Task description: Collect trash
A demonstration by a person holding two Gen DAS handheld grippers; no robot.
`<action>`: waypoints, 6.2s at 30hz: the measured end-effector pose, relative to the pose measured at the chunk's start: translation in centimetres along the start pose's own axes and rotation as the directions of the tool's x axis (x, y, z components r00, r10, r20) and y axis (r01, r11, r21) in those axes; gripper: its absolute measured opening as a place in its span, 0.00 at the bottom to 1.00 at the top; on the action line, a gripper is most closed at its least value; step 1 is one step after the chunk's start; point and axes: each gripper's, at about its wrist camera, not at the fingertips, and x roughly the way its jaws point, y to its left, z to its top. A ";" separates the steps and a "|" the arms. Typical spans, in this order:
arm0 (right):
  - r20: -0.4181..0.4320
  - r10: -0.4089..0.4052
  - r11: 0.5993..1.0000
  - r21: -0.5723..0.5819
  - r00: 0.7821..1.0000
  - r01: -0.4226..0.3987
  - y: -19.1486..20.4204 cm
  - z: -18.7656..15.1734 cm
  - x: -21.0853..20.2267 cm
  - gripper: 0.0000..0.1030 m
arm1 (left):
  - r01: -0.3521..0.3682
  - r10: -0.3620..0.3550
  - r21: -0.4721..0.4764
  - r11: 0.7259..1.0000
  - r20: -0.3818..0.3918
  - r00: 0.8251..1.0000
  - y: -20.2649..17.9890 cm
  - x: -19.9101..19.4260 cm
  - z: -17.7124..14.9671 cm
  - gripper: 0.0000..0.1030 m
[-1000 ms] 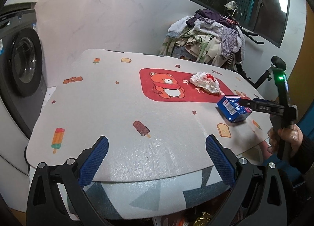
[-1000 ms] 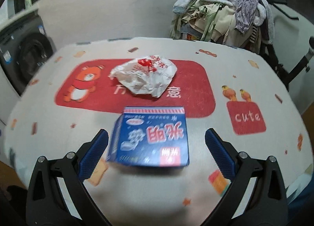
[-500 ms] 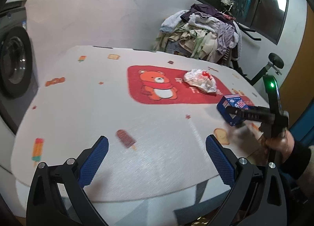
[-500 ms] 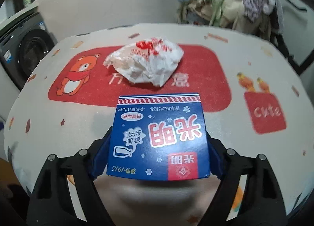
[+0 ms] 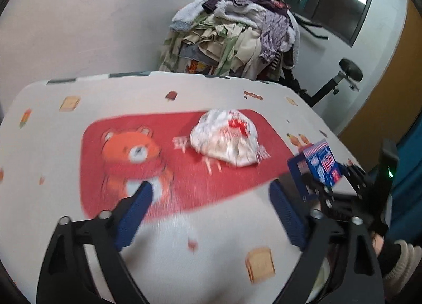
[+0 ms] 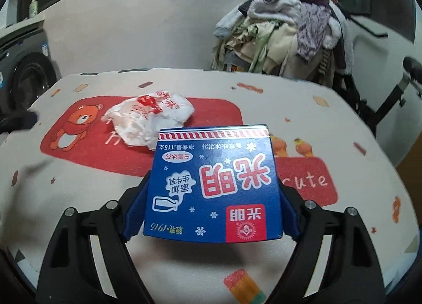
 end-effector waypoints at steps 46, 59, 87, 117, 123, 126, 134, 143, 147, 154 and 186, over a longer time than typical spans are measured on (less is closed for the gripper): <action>0.042 0.102 0.994 -0.031 0.994 -0.101 1.7 -1.4 -6.2 0.79 | -0.093 0.097 0.111 0.989 -0.027 0.995 -0.3 -7.6 -4.3 0.26; 0.065 0.180 0.984 -0.004 0.982 -0.180 4.4 -5.9 -15.0 0.79 | -0.070 0.076 0.137 0.988 -0.044 0.996 -5.1 -15.1 -13.8 0.27; -0.009 0.198 0.980 0.012 0.980 -0.198 4.3 -13.3 -18.4 0.79 | 0.035 0.006 0.184 0.982 -0.216 0.976 -9.6 -13.2 -25.6 0.73; -0.196 0.240 0.930 -0.234 0.951 -0.283 12.7 -18.3 -18.1 0.84 | -0.234 0.231 0.024 0.972 0.102 0.968 -7.0 -20.1 -25.4 0.94; -0.199 0.224 0.935 -0.231 0.954 -0.268 12.5 -18.3 -17.7 0.94 | -0.242 0.239 0.020 0.970 0.094 0.966 -6.9 -20.0 -25.5 0.94; -0.201 0.216 0.938 -0.229 0.955 -0.260 12.5 -18.3 -17.6 0.94 | -0.242 0.239 0.022 0.970 0.094 0.966 -6.9 -20.0 -25.4 0.94; -0.199 0.213 0.940 -0.227 0.957 -0.256 12.4 -18.3 -17.6 0.94 | -0.244 0.241 0.027 0.969 0.093 0.966 -7.0 -19.9 -25.4 0.94; -0.198 0.212 0.941 -0.224 0.957 -0.255 12.2 -18.2 -17.6 0.94 | -0.245 0.241 0.027 0.969 0.094 0.966 -7.0 -20.0 -25.4 0.94; -0.182 0.199 0.947 -0.215 0.963 -0.237 11.8 -17.7 -17.8 0.94 | -0.298 0.293 0.028 0.954 0.118 0.949 -7.2 -20.3 -25.1 0.94; -0.032 0.142 0.970 -0.196 0.989 -0.145 9.7 -12.3 -20.5 0.94 | -0.385 0.375 0.019 0.923 0.184 0.909 -7.6 -21.6 -21.5 0.94; 0.180 0.147 0.989 -0.058 0.973 -0.138 5.5 -2.7 -28.7 0.94 | -0.398 0.370 0.016 0.917 0.336 0.866 -12.6 -29.2 -12.6 0.94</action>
